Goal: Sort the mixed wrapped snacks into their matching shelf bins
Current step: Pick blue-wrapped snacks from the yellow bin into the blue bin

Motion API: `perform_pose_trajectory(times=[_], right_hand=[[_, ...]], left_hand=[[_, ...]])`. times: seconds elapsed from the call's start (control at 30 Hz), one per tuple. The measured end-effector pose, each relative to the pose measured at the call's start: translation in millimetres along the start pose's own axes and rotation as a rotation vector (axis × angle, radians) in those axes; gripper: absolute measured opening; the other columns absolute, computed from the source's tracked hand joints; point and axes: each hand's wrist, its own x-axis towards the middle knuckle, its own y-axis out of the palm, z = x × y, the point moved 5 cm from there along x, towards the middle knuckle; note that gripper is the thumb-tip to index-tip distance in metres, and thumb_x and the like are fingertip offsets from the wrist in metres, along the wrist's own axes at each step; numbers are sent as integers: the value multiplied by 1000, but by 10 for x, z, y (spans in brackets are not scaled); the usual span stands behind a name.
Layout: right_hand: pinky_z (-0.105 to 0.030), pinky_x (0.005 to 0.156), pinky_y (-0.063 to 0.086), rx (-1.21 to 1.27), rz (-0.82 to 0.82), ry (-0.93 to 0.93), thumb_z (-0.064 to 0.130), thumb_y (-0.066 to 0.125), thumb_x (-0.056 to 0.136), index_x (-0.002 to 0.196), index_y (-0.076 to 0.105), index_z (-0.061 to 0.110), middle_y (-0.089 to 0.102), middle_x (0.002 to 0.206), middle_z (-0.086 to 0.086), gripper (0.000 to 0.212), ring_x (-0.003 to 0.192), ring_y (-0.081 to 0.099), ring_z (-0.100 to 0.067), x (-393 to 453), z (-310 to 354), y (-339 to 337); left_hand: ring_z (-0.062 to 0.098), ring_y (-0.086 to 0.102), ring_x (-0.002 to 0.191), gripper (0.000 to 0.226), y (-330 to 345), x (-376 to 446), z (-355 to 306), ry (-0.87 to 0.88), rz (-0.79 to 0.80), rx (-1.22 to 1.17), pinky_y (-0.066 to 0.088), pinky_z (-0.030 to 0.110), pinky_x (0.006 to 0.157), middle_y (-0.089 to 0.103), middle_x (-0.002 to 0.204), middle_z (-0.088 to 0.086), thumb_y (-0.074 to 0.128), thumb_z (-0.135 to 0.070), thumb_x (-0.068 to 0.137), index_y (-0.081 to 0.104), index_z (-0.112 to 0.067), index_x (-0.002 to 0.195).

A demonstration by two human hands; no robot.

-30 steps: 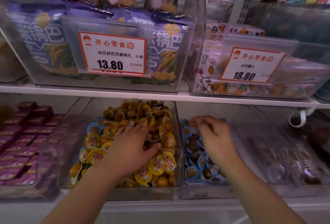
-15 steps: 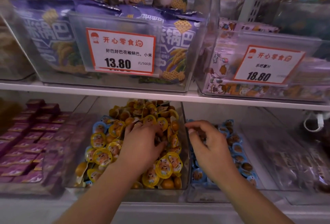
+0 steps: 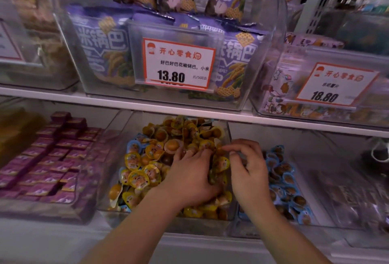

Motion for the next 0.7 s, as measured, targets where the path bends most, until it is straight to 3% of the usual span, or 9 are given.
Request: perform_pose_trajectory(times=[0.1, 0.2, 0.27, 0.43, 0.53, 0.63, 0.7], right_hand=[[-3, 86, 37, 64, -45, 8, 5, 53, 85, 82, 67, 33, 59, 100, -3, 32, 97, 57, 7, 7, 50, -13], [-3, 85, 38, 69, -53, 21, 2, 53, 86, 82, 67, 34, 60, 99, -1, 35, 96, 58, 7, 16, 45, -12], [-4, 85, 38, 69, -49, 22, -5, 55, 87, 82, 67, 32, 60, 99, -2, 39, 95, 58, 6, 17, 24, -19], [-8, 84, 42, 95, -24, 54, 3, 53, 88, 84, 69, 30, 59, 100, 1, 31, 95, 60, 0, 9, -16, -41], [-7, 82, 42, 79, -8, 40, 5, 53, 90, 87, 70, 25, 60, 99, -1, 26, 93, 60, -1, 40, -25, -56], [-11, 78, 44, 17, 45, 25, -1, 57, 91, 89, 70, 21, 64, 96, -1, 26, 89, 61, -4, 111, -29, -61], [-20, 84, 46, -127, 124, -71, 4, 60, 88, 91, 73, 19, 66, 94, 5, 20, 97, 60, -12, 168, 38, -39]], left_hand=[[22, 40, 133, 91, 19, 37, -38, -16, 11, 42, 15, 57, 118, 53, 135, -5, 58, -67, 65, 32, -25, 141], [25, 42, 132, 87, 54, 50, -69, -42, -10, 83, 18, 56, 117, 50, 140, -4, 60, -63, 69, 32, -24, 141], [25, 49, 125, 72, 40, 79, -76, -64, -80, 80, 25, 52, 113, 57, 131, -5, 60, -56, 75, 38, -25, 135], [24, 63, 104, 38, -57, 155, 32, -112, -151, 69, 35, 43, 98, 70, 102, -4, 59, -47, 80, 55, -31, 114], [22, 65, 93, 18, -189, 111, 224, -129, -226, 47, 36, 40, 97, 69, 87, -3, 57, -48, 86, 59, -30, 90], [23, 64, 86, 24, -303, 19, 483, -160, -239, -135, 48, 37, 84, 68, 83, -3, 57, -47, 91, 63, -24, 88], [19, 65, 79, 26, -373, -53, 597, -170, -237, -290, 52, 38, 72, 67, 78, -4, 59, -48, 91, 64, -24, 86]])
